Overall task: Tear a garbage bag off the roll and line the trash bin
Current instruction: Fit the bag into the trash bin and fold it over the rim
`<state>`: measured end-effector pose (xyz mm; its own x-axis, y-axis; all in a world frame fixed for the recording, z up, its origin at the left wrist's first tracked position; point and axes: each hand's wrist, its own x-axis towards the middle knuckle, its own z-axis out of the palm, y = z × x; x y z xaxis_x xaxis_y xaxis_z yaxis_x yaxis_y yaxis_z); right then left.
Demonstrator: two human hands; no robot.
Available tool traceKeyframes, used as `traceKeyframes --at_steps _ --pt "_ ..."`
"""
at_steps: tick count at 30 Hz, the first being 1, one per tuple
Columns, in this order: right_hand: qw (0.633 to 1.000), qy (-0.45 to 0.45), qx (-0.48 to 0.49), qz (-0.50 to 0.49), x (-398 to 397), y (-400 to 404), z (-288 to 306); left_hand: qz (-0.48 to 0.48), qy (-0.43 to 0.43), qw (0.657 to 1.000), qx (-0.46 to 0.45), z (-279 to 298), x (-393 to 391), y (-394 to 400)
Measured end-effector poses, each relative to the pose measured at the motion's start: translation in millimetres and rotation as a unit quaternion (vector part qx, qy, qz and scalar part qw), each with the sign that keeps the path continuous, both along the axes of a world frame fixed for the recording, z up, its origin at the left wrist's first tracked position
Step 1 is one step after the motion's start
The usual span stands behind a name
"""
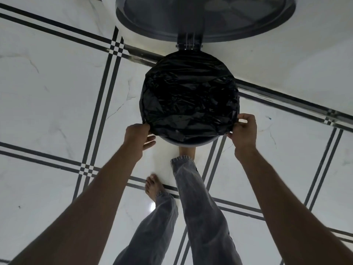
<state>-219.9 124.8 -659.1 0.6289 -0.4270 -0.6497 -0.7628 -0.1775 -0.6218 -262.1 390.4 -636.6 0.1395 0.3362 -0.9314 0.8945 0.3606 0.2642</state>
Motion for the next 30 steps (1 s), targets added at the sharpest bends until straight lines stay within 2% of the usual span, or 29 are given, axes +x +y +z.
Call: traceKeyframes --at_steps 3,9,13,15,16,18,20,22,23,25,26,28,30 --pt "0.998 0.009 -0.043 0.043 -3 7 -4 0.003 0.003 0.999 -0.052 3 -3 -7" --pt "0.996 0.010 -0.084 0.037 0 3 -11 -0.038 -0.029 0.999 -0.022 -2 -3 -3" --pt "0.999 -0.007 -0.041 0.002 -8 4 -7 -0.021 -0.017 0.999 -0.025 -2 0 -3" --pt "0.998 -0.016 0.026 -0.050 -10 7 -2 -0.002 -0.013 1.000 -0.028 -4 -4 -5" --pt "0.995 -0.021 0.064 -0.073 -10 8 0 -0.016 -0.011 1.000 -0.009 -7 -7 -5" --pt "0.989 -0.018 0.118 -0.081 -10 11 6 -0.134 -0.017 0.987 0.088 -17 -15 -4" --pt "0.989 -0.013 0.137 -0.060 -13 11 9 -0.270 -0.022 0.944 0.189 -18 -20 -4" --pt "0.989 -0.022 0.135 -0.058 -16 7 11 -0.286 -0.030 0.933 0.215 -16 -23 -5" --pt "0.989 -0.026 0.136 -0.060 -18 5 12 -0.237 -0.039 0.952 0.192 -14 -23 -5" --pt "0.988 -0.034 0.143 -0.045 -22 0 11 -0.068 -0.039 0.993 0.084 -13 -19 -3" --pt "0.988 -0.037 0.145 -0.030 -24 -3 11 0.005 -0.032 0.999 0.030 -11 -17 -2" --pt "0.988 -0.039 0.150 -0.002 -28 -8 11 0.105 -0.019 0.993 -0.043 -8 -15 0" --pt "0.987 -0.040 0.151 0.025 -31 -12 12 0.205 -0.039 0.973 -0.095 -6 -18 1"
